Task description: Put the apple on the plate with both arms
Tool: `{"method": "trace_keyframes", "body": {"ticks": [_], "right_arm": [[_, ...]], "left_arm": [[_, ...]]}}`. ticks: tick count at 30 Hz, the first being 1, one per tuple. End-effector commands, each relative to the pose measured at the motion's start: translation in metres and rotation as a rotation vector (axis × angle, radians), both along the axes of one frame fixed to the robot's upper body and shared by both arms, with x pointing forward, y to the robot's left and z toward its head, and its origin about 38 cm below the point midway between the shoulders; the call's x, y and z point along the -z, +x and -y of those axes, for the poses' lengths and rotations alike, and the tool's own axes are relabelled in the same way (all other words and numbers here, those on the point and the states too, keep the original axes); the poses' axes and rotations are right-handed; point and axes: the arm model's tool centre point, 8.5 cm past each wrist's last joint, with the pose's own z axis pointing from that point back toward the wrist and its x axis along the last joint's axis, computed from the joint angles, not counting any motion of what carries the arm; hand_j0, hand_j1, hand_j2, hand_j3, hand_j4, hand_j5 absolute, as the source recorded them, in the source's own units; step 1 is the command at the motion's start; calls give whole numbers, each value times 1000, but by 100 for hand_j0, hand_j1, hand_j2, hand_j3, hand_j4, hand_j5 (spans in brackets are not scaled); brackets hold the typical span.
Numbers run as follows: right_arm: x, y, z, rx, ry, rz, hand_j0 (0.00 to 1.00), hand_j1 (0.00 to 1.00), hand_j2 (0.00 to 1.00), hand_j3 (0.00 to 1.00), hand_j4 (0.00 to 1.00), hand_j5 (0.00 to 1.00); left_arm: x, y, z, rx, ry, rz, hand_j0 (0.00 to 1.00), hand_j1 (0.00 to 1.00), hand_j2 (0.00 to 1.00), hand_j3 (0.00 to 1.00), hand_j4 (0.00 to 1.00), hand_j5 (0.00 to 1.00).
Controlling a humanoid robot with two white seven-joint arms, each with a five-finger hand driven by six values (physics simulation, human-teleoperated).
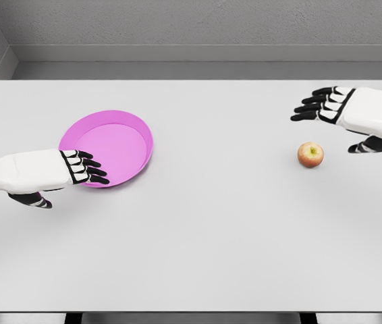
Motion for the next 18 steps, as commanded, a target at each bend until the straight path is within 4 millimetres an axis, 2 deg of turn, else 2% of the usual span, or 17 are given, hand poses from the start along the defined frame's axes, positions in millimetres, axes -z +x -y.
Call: {"method": "trace_keyframes", "body": {"ticks": [1,6,10,11,14,15,18], "right_arm": [[3,0,-1,-2,2,-12,100,100,100,100,100,100],[0,1,0,3,3,-4,100,100,100,100,100,100],[-26,10,5,31,71,82,100,100,100,100,100,100],[-18,10,5,33,85,63,100,100,100,100,100,100],[21,3,18,65,66,-93,100,100,100,100,100,100],[28,1,29,81,82,-173,100,100,100,100,100,100],[39,5,44,130,118,-217,100,100,100,100,100,100]], "left_arm": [[-1,0,0,-3,-4,-2,100,100,100,100,100,100],[-1,0,0,-3,-4,-2,100,100,100,100,100,100],[0,0,1,0,-5,-5,100,100,100,100,100,100],[1,1,3,3,-10,-5,100,100,100,100,100,100],[5,0,4,7,2,-19,100,100,100,100,100,100],[4,0,5,8,0,-17,100,100,100,100,100,100],[5,0,5,8,-1,-18,100,100,100,100,100,100]]}}
